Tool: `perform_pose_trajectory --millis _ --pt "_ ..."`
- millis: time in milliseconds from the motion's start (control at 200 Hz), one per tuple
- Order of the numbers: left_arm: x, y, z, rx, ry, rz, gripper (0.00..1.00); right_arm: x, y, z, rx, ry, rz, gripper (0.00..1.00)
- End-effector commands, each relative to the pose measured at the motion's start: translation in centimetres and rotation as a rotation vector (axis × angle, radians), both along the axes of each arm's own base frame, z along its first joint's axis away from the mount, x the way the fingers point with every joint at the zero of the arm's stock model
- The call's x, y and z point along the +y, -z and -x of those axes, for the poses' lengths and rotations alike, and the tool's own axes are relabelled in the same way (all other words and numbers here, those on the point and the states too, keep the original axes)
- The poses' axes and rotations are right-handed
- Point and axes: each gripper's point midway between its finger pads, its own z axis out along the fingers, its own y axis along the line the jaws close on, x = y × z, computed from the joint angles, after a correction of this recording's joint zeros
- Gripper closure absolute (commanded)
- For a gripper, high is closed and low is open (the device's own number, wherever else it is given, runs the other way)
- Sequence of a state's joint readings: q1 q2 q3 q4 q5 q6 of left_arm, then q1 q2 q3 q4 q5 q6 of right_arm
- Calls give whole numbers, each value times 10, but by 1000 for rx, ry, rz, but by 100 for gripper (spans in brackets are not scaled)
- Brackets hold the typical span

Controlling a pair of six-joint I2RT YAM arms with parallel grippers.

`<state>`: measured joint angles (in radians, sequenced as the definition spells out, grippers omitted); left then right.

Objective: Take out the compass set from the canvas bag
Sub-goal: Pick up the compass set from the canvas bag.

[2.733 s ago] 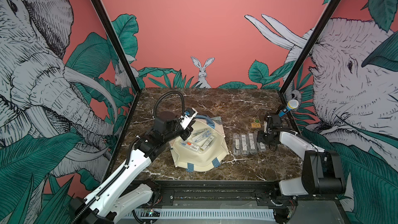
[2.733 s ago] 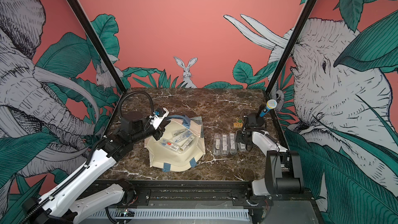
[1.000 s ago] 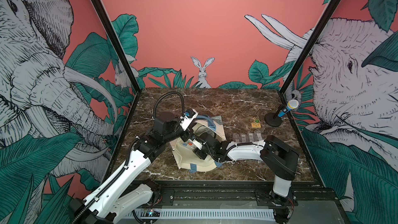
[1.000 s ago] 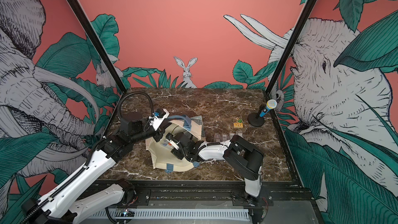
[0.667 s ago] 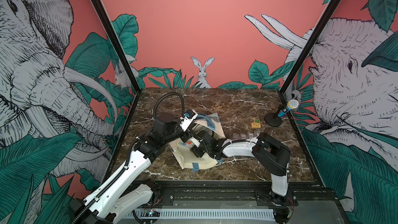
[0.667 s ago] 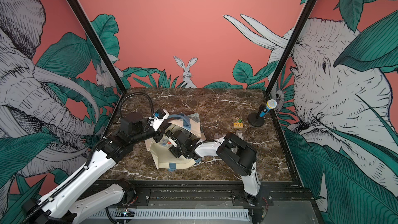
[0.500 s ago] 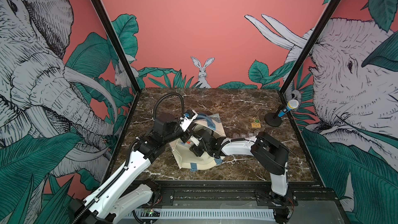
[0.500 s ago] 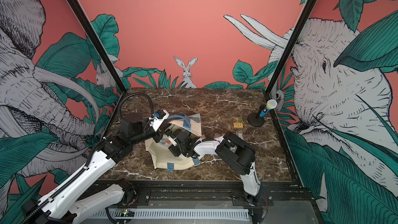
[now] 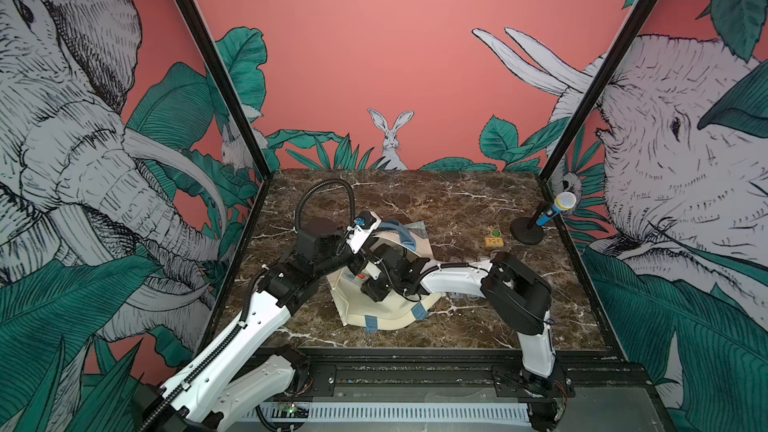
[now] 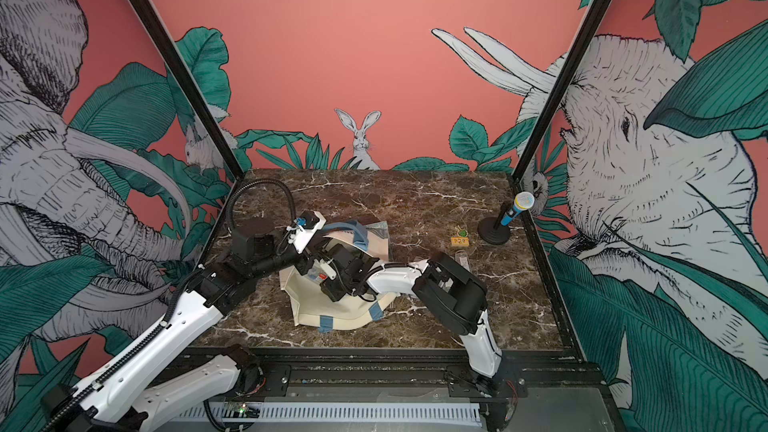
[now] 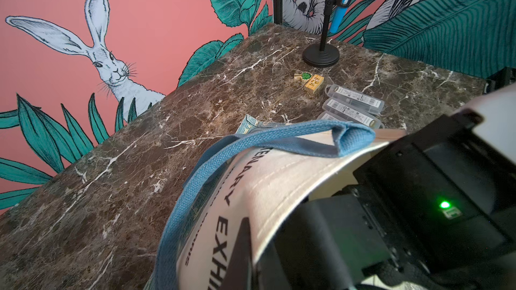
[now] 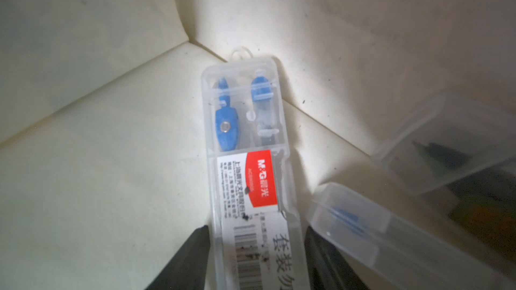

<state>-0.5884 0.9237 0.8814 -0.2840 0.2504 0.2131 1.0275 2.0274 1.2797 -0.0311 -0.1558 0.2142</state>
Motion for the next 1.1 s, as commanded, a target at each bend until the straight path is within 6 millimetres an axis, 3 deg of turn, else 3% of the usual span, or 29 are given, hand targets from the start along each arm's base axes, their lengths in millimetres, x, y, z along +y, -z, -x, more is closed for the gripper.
perform_pose_trajectory --millis 0,40,60,225,740,775,1000,1040,1055,1095 --pt "-3 -24 3 -78 24 62 100 -7 22 -1 17 21 77 40" --pt "-3 -24 3 -78 23 62 100 -10 27 0 25 21 95 41" --pt "-3 -24 3 -78 22 62 100 -3 18 -4 15 21 75 42" --pt "-2 -23 2 -79 17 55 100 -7 7 -1 21 24 75 53" --pt "1 -22 -3 -91 -15 43 100 -39 -82 11 -24 49 47 61" --pt "1 -22 -3 -92 -17 43 100 -48 -76 17 -7 52 68 61" --pt "1 -24 -4 -96 -19 47 100 -73 -102 41 41 70 42 62" --pt "1 -24 -4 -95 -20 47 100 -78 -99 46 59 73 54 62" --pt "1 -24 -5 -96 -21 48 100 -81 -111 49 52 72 31 62" --pt "1 -24 -5 -95 -23 47 100 -87 -117 56 58 73 28 63"
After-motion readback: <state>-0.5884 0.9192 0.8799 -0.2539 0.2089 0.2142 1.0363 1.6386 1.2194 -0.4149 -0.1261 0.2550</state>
